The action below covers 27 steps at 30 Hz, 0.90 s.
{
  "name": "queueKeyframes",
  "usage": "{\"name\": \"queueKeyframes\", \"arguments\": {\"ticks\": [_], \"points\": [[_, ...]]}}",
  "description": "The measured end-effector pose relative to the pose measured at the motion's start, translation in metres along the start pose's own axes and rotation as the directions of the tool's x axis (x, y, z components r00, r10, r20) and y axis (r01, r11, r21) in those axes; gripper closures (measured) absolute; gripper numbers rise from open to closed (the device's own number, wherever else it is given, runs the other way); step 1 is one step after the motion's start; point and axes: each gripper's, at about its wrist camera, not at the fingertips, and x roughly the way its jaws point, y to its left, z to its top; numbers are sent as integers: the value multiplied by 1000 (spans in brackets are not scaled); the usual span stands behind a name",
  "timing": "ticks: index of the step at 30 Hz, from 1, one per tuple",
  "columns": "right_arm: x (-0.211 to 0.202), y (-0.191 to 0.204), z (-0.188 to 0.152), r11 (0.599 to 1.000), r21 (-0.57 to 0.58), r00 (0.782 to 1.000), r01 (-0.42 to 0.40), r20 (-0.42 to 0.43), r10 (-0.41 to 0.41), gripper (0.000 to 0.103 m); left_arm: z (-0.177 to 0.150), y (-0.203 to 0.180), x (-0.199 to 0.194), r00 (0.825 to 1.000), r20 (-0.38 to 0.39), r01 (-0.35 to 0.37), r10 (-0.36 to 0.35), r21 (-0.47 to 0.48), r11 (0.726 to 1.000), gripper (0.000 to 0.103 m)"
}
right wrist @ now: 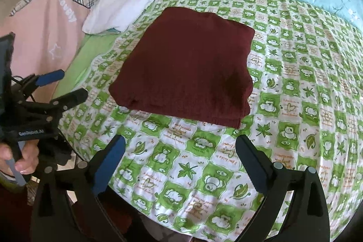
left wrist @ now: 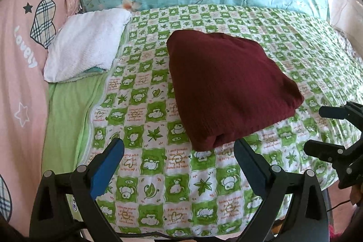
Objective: Fold large clothes
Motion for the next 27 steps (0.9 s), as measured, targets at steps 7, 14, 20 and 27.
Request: {"name": "queueKeyframes", "arguments": {"ticks": [7, 14, 20, 27], "points": [[6, 1, 9, 1000, -17, 1000, 6, -3, -6, 5, 5, 3, 5, 1000, -1, -3, 3, -20, 1000, 5], [4, 0, 19, 1000, -28, 1000, 10, 7, -10, 5, 11, 1, 9, 1000, -2, -14, 14, -21, 1000, 5], [6, -1, 23, 1000, -25, 1000, 12, 6, -11, 5, 15, 2, 9, 1000, 2, -20, 20, -30, 999, 5], [8, -1, 25, 1000, -25, 1000, 13, 8, -13, 5, 18, 1, 13, 1000, -3, -22, 22, -32, 999, 5]]}}
